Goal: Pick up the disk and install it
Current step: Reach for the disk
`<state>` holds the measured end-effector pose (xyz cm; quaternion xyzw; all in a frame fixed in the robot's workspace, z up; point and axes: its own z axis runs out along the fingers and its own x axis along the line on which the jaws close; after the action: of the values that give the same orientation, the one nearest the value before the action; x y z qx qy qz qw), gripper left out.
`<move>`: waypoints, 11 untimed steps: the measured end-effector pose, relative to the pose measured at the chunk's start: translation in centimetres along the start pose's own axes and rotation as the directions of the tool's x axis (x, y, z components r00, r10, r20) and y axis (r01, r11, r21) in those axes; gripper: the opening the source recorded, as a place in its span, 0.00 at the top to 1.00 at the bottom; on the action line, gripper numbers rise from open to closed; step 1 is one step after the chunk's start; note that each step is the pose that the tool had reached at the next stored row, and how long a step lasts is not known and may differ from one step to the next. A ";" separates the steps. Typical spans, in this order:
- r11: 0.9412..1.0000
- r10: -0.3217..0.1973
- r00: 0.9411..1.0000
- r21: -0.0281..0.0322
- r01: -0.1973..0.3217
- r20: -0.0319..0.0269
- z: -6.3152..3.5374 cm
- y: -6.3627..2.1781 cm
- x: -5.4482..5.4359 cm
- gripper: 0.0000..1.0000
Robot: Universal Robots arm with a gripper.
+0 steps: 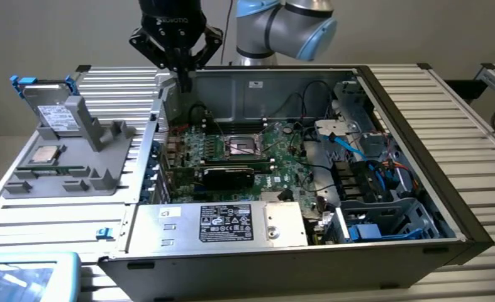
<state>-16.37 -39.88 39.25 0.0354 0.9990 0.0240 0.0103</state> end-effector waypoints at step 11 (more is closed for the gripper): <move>1.000 0.000 1.000 0.000 0.000 0.000 -0.05 -0.31 5.0 0.89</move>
<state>-21.39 -39.83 39.18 0.0353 0.9990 0.0240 0.0104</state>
